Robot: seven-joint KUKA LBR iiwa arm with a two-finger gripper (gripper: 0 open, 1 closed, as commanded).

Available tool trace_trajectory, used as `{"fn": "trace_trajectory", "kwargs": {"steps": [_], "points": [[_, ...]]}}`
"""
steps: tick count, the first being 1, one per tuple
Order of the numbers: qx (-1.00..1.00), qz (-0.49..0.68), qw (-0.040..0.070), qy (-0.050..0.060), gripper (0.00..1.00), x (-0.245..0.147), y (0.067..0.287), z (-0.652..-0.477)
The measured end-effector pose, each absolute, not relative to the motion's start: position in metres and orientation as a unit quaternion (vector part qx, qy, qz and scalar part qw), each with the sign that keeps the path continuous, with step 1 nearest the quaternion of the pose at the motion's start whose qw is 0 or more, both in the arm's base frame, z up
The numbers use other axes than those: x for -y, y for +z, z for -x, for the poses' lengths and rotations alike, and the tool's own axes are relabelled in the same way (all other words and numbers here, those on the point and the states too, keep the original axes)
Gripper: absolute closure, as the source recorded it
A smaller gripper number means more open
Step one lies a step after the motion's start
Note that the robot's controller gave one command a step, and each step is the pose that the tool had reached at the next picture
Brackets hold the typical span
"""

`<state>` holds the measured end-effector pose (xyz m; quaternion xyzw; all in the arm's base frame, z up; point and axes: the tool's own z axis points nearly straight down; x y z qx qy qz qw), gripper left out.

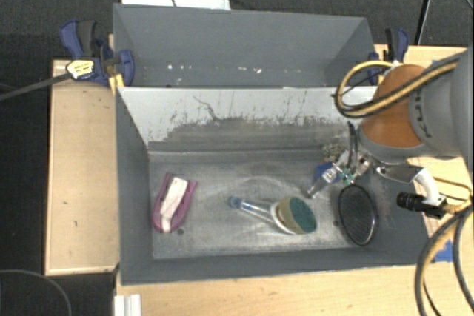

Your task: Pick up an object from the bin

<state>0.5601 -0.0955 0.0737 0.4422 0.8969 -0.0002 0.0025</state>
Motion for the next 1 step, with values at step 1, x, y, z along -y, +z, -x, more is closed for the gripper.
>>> {"fn": "trace_trajectory", "kwargs": {"steps": [1], "points": [[-0.898, -0.44, 0.003, 0.0, 1.0, 0.0957, 0.0757, -0.5613]]}}
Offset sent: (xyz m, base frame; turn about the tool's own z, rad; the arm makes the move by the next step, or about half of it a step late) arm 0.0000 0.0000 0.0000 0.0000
